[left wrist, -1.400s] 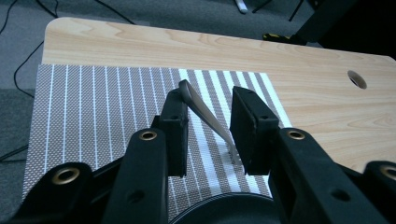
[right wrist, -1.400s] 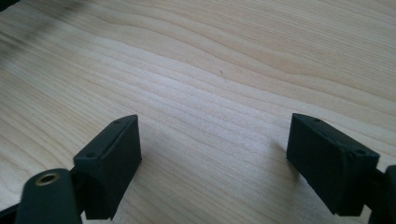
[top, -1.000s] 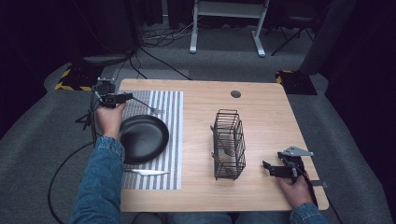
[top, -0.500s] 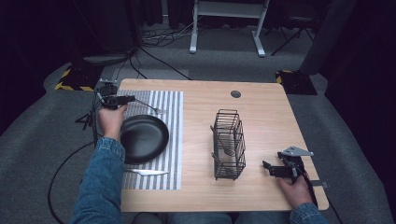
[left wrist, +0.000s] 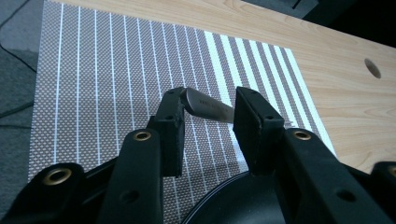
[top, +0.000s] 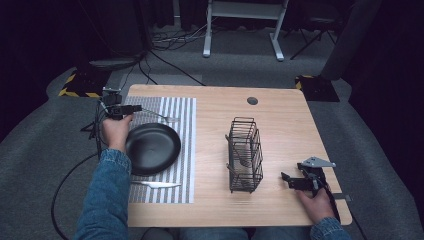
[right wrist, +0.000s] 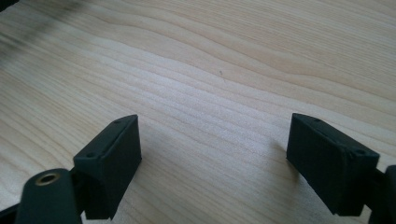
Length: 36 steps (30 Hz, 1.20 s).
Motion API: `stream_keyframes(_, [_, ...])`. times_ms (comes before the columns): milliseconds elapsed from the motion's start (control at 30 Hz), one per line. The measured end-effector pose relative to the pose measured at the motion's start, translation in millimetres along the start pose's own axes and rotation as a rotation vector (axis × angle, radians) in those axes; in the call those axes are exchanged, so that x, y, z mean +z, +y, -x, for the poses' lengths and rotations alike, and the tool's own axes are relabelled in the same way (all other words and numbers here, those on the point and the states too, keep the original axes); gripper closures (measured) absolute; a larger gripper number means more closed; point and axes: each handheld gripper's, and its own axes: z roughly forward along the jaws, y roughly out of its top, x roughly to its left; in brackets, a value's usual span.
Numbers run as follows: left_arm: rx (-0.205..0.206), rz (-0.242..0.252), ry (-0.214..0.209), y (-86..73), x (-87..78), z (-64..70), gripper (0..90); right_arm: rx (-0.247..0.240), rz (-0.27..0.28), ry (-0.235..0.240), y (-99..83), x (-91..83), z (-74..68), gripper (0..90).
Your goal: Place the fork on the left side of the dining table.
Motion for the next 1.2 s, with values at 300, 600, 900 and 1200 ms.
stream_keyframes(300, [-0.019,-0.001,0.015,0.6,2.8,-7.1,63.9,0.0,0.0,0.0,0.1,0.0,0.0,17.8])
stream_keyframes(600, [-0.015,0.005,0.02,7.3,8.5,-7.6,63.4,0.004,0.0,-0.003,0.4,0.2,0.2,17.8])
stream_keyframes(900, [-0.025,-0.003,0.053,2.6,2.1,-13.5,61.9,0.004,0.0,-0.003,0.1,0.1,0.0,17.8])
stream_keyframes(1200, [0.049,0.057,0.094,9.8,0.4,1.2,55.2,0.005,0.001,-0.006,0.0,0.0,-0.2,17.9])
